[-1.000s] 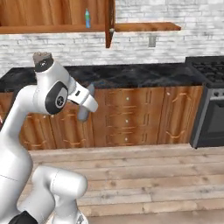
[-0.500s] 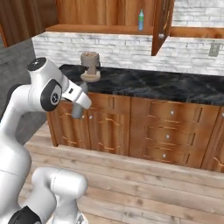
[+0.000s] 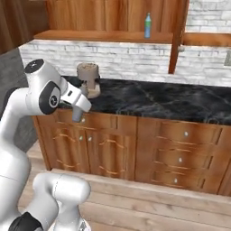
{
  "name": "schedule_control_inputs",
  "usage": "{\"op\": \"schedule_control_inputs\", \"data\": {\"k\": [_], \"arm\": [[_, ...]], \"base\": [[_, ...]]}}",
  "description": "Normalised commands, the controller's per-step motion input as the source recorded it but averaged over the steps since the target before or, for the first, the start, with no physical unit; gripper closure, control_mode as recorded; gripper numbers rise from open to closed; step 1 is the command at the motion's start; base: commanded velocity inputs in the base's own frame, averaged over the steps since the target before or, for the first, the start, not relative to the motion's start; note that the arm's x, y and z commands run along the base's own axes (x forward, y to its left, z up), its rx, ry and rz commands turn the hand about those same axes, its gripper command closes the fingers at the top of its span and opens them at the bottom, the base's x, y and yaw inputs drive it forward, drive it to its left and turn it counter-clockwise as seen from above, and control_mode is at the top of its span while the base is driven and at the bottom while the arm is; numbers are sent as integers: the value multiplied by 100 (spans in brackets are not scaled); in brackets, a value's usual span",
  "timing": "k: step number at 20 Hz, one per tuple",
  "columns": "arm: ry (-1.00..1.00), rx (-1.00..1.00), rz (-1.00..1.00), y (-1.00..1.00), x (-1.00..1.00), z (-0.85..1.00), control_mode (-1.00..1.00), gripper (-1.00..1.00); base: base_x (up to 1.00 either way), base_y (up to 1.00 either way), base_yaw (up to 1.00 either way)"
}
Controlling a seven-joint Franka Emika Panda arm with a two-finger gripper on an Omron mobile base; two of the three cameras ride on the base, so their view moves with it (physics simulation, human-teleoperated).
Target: Pick the bottled water, boxed drink, bottled water from the counter and place them in the open cabinet.
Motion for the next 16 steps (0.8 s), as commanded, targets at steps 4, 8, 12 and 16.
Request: {"op": "schedule_control_inputs", "data": {"k": [4,8,12,16], "arm": [[0,0,0,0,0,0,100,100],[0,0,0,0,0,0,100,100],[0,0,0,0,0,0,100,100],[0,0,0,0,0,0,100,100]], "base": [[72,0,-45],[56,35,-38],[92,66,-15],[100,37,-10]]}}
